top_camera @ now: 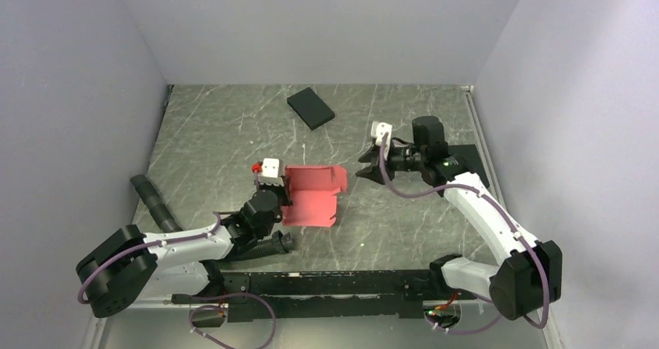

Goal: Fold the paper box
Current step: Fold the paper box at the center of the board.

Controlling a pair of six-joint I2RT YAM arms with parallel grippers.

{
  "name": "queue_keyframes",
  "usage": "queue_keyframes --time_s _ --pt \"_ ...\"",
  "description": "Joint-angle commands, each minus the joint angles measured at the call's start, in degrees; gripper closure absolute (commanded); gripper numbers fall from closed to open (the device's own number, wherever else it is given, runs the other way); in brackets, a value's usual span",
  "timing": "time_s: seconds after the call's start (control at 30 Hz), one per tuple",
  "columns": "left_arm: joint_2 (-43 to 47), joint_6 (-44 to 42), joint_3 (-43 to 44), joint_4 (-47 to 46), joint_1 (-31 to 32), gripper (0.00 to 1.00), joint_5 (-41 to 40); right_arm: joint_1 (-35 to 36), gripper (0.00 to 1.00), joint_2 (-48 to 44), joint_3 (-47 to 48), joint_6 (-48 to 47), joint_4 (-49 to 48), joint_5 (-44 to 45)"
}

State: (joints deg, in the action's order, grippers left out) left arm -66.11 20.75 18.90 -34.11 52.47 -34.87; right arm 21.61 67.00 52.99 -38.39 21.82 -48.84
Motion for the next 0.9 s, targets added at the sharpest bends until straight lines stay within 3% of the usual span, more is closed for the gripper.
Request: queue_keyframes --time_s 0.0,0.17,0.23,0.3,0.43,0.63,0.87 --pt "2.8 2.5 1.0 -5.7 -0.2 1.00 -14.6 -4.2 0.58 0.0 -0.5 24.4 -12.3 -10.4" --pt "2.5 1.2 -1.1 -19.0 -0.2 1.00 -17.1 -7.7 0.72 2.8 -10.4 58.4 -38.4 -7.5" --pt "1.5 0.6 -1.9 -24.8 -0.3 1.00 -17.5 -7.8 0.71 4.3 -14.1 68.9 -49.0 -8.3" --pt "0.2 0.1 -2.2 -31.2 -0.4 1.00 -17.7 -7.7 0.64 6.3 -16.6 77.0 -58.6 -9.5" --pt "-2.6 -0.5 -0.6 -38.2 -0.5 1.00 -16.7 -7.4 0.57 9.5 -19.0 87.6 -71.7 -8.7" --pt "-5.7 2.8 2.0 -41.4 -0.4 1.00 -13.7 -7.0 0.51 11.8 -19.5 99.9 -83.2 -6.3" --pt "-9.1 7.5 3.7 -44.0 -0.5 1.00 -11.7 -6.0 0.47 14.7 -20.1 109.5 -89.8 -4.8"
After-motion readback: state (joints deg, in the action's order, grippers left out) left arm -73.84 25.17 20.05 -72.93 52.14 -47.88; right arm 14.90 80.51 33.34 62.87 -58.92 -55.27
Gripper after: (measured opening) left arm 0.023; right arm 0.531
